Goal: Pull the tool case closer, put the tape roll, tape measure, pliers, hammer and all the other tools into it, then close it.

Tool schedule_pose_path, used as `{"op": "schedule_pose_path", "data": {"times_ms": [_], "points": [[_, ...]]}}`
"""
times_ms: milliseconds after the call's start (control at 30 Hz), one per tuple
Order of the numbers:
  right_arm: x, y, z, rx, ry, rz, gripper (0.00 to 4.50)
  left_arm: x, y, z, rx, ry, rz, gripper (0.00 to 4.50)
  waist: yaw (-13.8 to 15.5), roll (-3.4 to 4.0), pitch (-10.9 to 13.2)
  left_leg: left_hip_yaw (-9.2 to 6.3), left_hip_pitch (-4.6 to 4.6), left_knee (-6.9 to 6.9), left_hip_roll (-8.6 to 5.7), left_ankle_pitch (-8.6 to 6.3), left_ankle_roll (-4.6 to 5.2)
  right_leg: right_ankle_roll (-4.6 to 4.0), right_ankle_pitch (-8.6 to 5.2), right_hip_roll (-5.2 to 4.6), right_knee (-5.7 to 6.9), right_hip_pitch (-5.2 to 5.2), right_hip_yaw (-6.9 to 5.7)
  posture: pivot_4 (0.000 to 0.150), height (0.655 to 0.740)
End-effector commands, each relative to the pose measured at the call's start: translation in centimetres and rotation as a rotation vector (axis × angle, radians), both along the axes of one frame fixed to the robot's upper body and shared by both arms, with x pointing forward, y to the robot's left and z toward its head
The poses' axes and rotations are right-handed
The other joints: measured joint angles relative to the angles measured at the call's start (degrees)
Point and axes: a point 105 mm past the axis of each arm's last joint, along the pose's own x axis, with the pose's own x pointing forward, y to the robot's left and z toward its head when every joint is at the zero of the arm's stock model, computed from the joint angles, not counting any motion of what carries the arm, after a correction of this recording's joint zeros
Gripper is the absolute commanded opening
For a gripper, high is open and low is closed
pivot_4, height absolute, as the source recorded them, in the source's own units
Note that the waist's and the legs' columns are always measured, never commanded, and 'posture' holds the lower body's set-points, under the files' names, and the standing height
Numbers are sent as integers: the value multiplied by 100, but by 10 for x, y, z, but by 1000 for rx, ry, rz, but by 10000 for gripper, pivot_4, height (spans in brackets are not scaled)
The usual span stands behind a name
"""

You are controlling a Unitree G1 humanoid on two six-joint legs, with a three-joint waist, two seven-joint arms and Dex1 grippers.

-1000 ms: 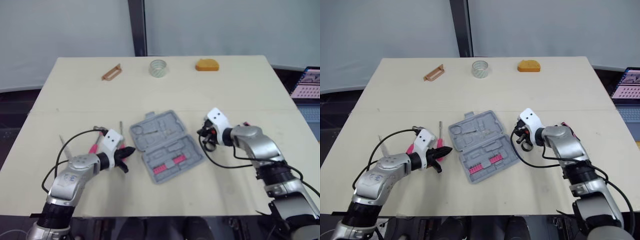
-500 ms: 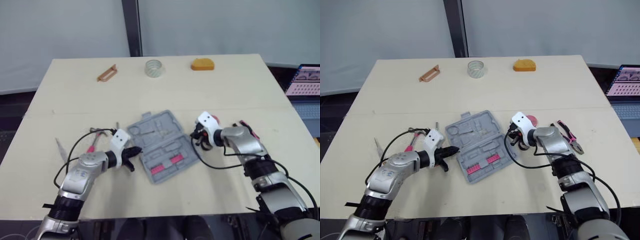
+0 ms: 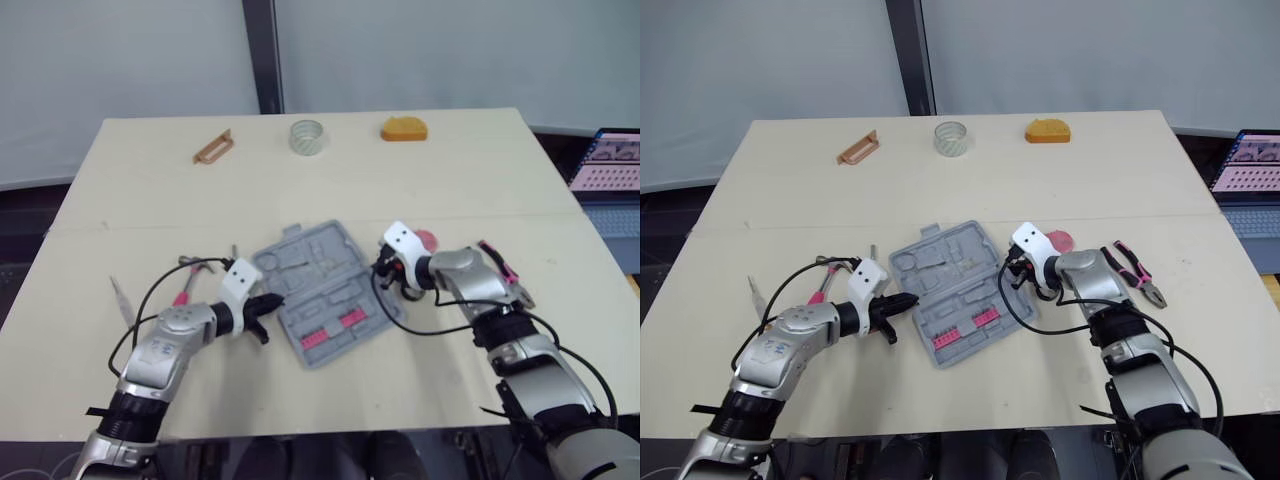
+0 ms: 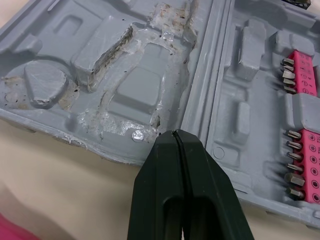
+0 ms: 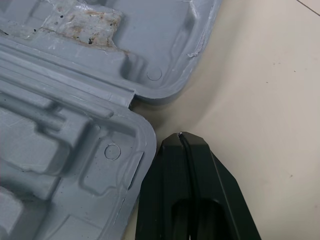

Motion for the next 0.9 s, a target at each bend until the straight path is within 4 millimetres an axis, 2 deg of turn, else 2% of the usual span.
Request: {"op": "schedule_pose_path", "data": {"times_ms": [33,200,267,367,633,900], "points": [[1,2,6,18,-11,16,0,-9,8,-2,-38,38,20,171,-15,0,0,0,1,0,1,0,0,0,0,0,2,-1,0,1500,7400],[1,4,6,21,-13,19,0,-15,17,7,-76,37,18,171,-14,0,0,0,2,0,2,0,0,0,0,0,11,-2,0,1500,7400],[2,4,7,21,-15,20,0,-19,21,3,-32,41,-9,171,-20,1,0,0,3,0,2,0,-1,0,0,0,11,-3,0,1500,7400],[3,4,7,19,-16,23,0,-21,19,-3,10,53,-49,171,-14,1,0,0,2,-1,3,0,-1,0,0,0,11,-4,0,1500,7400],[2,5,7,10,-10,42,0,-10,13,-10,26,46,-45,171,-23,1,0,1,2,-1,3,0,-1,0,0,1,11,-5,0,1500,7400],[-2,14,8,33,-12,80,0,-7,7,-14,29,44,-65,171,-32,1,1,1,2,-1,3,0,-1,0,0,1,12,-6,0,1500,7400]]}}
